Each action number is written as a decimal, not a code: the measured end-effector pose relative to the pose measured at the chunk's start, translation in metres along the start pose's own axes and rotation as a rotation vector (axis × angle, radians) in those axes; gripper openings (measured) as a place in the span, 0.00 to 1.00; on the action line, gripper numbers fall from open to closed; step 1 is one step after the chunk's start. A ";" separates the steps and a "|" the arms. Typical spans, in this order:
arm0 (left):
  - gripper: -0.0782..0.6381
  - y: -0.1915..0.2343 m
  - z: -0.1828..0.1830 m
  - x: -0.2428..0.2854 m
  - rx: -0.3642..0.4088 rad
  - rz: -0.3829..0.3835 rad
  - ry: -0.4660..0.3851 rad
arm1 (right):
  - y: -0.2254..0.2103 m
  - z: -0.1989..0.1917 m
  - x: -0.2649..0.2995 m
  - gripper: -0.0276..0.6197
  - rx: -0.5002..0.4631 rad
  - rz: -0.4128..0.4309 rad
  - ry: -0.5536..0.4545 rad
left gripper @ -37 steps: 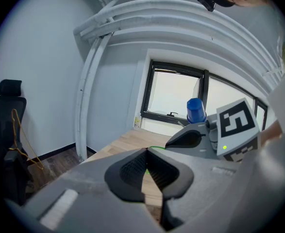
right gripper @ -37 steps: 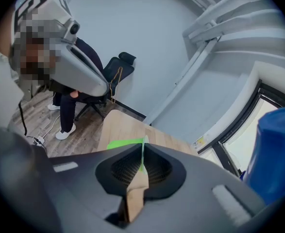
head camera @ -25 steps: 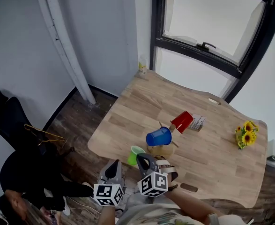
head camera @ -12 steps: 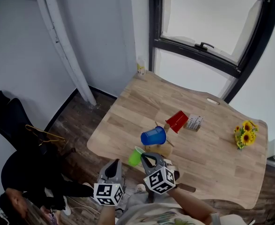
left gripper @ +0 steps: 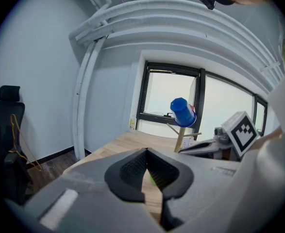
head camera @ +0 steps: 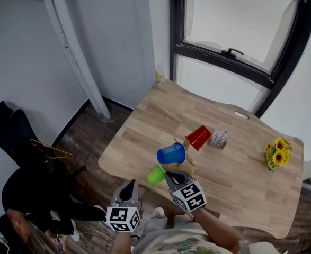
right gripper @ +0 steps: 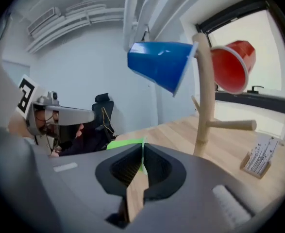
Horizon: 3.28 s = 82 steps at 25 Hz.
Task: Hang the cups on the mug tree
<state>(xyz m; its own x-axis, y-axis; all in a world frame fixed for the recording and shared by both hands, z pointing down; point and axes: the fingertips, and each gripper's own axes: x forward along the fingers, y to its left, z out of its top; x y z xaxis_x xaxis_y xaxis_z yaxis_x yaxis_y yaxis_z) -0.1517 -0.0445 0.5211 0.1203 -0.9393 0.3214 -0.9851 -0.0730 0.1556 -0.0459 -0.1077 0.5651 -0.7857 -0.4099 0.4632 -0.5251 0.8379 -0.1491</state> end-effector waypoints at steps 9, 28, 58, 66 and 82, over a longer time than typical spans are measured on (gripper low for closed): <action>0.12 -0.002 -0.002 -0.001 -0.003 0.019 0.006 | -0.018 -0.006 -0.001 0.06 0.304 0.089 -0.066; 0.12 -0.012 -0.006 0.002 0.001 0.024 0.019 | -0.061 -0.030 -0.005 0.06 0.699 0.148 -0.111; 0.12 -0.045 -0.009 0.021 0.013 -0.044 0.041 | -0.083 -0.056 -0.035 0.11 0.203 -0.092 0.054; 0.12 -0.079 -0.005 0.040 0.035 -0.149 0.043 | -0.061 -0.028 -0.077 0.04 0.013 -0.145 -0.036; 0.12 -0.165 0.013 0.064 0.117 -0.393 0.028 | -0.049 0.007 -0.138 0.04 0.017 -0.243 -0.157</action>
<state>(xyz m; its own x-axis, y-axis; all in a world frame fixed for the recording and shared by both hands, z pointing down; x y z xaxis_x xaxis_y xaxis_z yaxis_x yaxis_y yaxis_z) 0.0173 -0.0967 0.5033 0.4920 -0.8229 0.2843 -0.8706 -0.4634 0.1652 0.0854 -0.0946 0.5020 -0.6765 -0.6497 0.3468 -0.7084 0.7027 -0.0654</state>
